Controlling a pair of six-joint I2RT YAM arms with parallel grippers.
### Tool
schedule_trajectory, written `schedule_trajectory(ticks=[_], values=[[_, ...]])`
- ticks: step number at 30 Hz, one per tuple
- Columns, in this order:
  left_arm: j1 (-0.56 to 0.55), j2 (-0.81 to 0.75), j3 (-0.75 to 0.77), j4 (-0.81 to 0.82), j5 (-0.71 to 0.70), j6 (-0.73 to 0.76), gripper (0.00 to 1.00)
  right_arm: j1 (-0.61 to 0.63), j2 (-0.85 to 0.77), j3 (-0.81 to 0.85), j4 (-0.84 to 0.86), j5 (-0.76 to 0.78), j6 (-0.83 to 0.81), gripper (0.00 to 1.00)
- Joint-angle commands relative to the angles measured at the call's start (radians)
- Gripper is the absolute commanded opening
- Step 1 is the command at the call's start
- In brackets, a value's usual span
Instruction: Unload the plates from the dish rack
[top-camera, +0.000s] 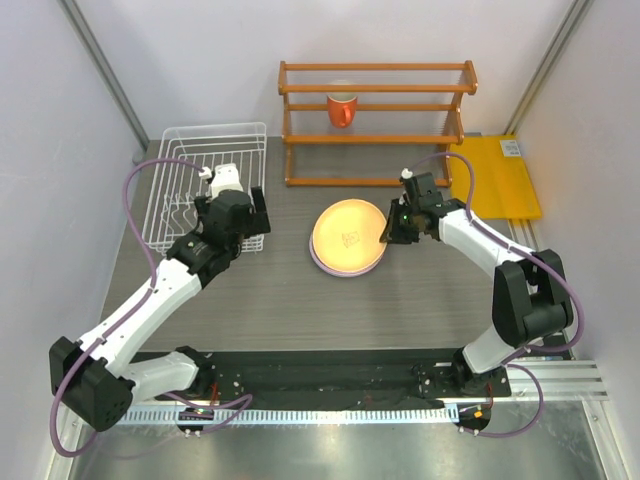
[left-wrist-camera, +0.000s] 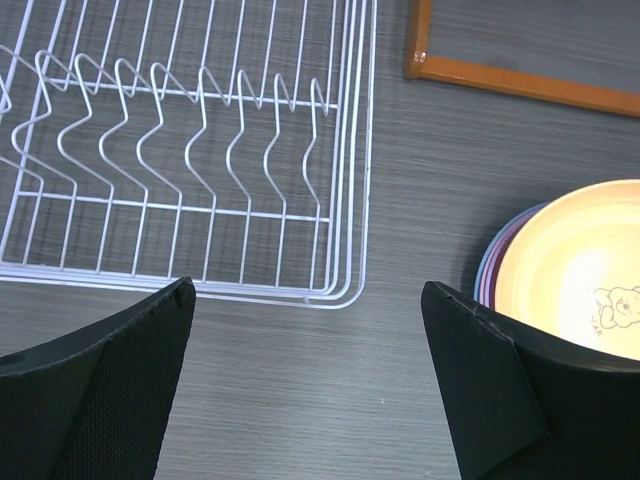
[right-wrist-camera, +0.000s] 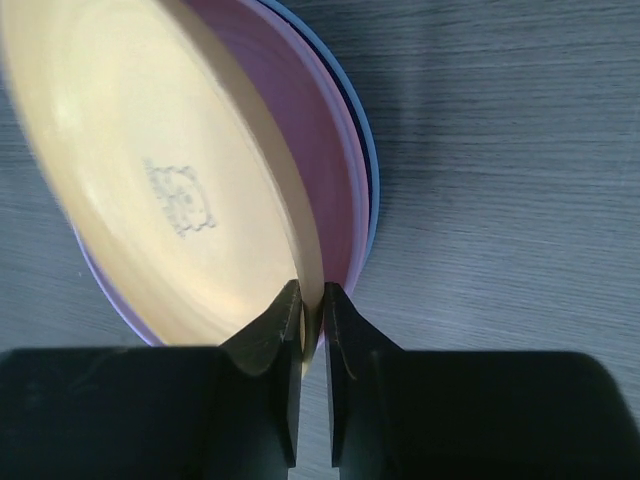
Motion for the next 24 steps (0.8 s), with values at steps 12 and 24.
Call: schedule_trajectory(ticks=[12, 24], values=[[-0.001, -0.023, 0.018, 0.041, -0.058, 0.029, 0.99, 0.001, -0.052, 0.075, -0.050, 0.053, -0.053, 0.58], [-0.001, -0.006, 0.080, 0.018, -0.046, 0.040, 1.00, 0.001, -0.308, 0.017, -0.028, 0.522, -0.147, 0.98]])
